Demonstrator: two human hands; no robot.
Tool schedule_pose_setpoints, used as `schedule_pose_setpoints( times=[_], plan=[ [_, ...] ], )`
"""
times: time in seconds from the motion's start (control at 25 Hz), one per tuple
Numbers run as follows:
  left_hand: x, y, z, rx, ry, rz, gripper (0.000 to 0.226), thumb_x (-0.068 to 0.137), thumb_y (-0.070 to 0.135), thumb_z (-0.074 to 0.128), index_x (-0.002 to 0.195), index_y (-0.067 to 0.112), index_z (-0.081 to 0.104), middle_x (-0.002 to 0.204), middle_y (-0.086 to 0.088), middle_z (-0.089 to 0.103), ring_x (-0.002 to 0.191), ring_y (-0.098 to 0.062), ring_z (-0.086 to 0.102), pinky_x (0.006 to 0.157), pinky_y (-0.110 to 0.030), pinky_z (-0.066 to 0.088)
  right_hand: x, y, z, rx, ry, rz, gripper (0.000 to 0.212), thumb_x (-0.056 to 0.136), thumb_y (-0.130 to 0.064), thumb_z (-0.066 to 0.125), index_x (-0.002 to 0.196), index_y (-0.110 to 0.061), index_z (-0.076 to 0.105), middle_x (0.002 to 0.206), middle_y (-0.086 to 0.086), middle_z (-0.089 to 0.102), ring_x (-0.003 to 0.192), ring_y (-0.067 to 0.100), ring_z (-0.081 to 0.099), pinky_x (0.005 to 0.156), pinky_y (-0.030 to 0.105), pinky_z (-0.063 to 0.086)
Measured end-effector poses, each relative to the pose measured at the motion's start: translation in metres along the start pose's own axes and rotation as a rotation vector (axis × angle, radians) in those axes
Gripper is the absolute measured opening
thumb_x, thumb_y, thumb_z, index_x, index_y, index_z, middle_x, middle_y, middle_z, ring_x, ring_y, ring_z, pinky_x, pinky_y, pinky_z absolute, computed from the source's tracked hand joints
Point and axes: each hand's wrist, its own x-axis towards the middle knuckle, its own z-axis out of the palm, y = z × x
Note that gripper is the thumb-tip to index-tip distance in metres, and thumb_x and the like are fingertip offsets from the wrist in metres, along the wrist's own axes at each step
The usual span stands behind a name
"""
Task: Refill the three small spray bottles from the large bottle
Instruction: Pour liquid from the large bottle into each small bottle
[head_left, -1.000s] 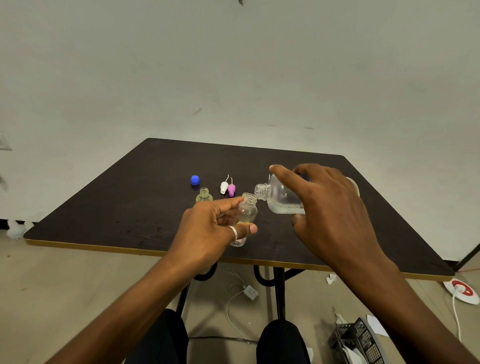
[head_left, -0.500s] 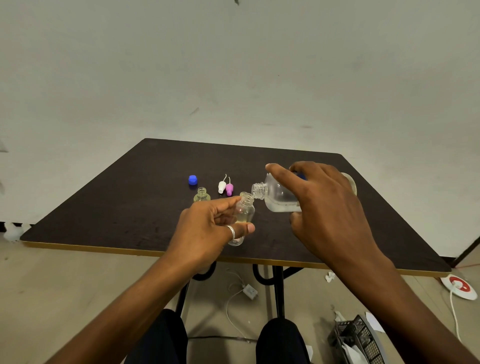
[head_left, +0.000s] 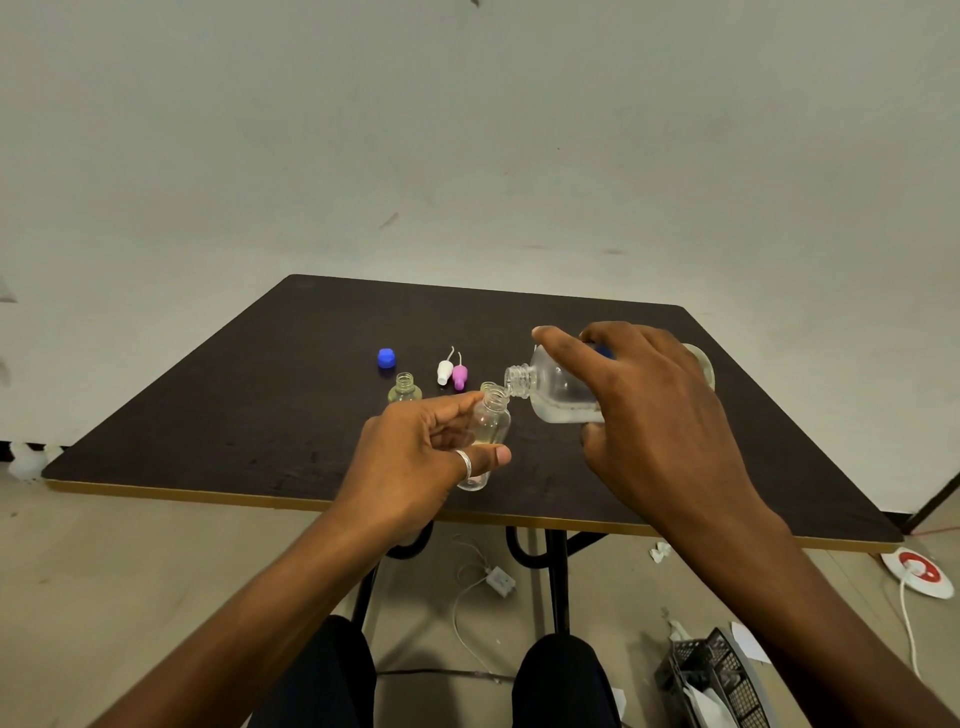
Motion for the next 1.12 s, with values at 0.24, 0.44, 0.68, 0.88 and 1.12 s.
schedule_pose_setpoints(
  times=[0.24,0.44,0.68,0.88,1.12],
  plan=[
    [-0.0003,0.0000,-0.0002,-0.006,-0.002,-0.005,0.054,0.072,0.028,0.084,0.121,0.037,0.065,0.104,0.028,0.070,0.095,0.015,0.064,0.076,-0.002,0.047,0.0004,-0.0001,0.0005,0.005,-0.012,0.001,0.087,0.067,-0.011,0.084,0.141,-0.033,0.044,0.129,0.010,0.059,0.120,0.034,0.051,0.096,0.051,0.045],
    [-0.0010,0.0000,-0.0002,-0.001,0.002,-0.014,0.054,0.071,0.028,0.085,0.120,0.039,0.064,0.097,0.031,0.069,0.095,0.015,0.064,0.076,-0.001,0.047,-0.0002,0.0002,-0.0003,0.005,-0.008,-0.008,0.085,0.069,-0.011,0.081,0.142,-0.033,0.042,0.131,0.009,0.057,0.122,0.034,0.050,0.097,0.050,0.043],
    [-0.0010,0.0012,0.0007,-0.002,0.002,-0.024,0.056,0.072,0.027,0.084,0.125,0.033,0.066,0.110,0.018,0.073,0.100,0.009,0.066,0.092,-0.020,0.052,-0.0001,-0.0001,0.0002,0.008,-0.010,-0.007,0.086,0.068,-0.010,0.083,0.141,-0.033,0.044,0.130,0.009,0.058,0.121,0.034,0.051,0.097,0.050,0.044],
    [-0.0026,0.0025,0.0007,-0.014,0.000,-0.021,0.056,0.072,0.025,0.084,0.125,0.032,0.066,0.108,0.018,0.073,0.097,0.010,0.066,0.092,-0.021,0.053,-0.0002,0.0001,0.0012,0.009,-0.003,-0.012,0.086,0.066,-0.009,0.083,0.140,-0.032,0.046,0.128,0.010,0.060,0.119,0.035,0.052,0.095,0.050,0.045],
    [-0.0026,0.0024,0.0003,-0.004,-0.004,-0.015,0.057,0.073,0.026,0.084,0.126,0.031,0.065,0.110,0.017,0.073,0.099,0.009,0.066,0.094,-0.024,0.053,0.0003,0.0000,0.0018,0.011,-0.002,-0.012,0.087,0.065,-0.009,0.084,0.140,-0.031,0.046,0.128,0.011,0.060,0.119,0.036,0.053,0.095,0.051,0.045]
  ],
)
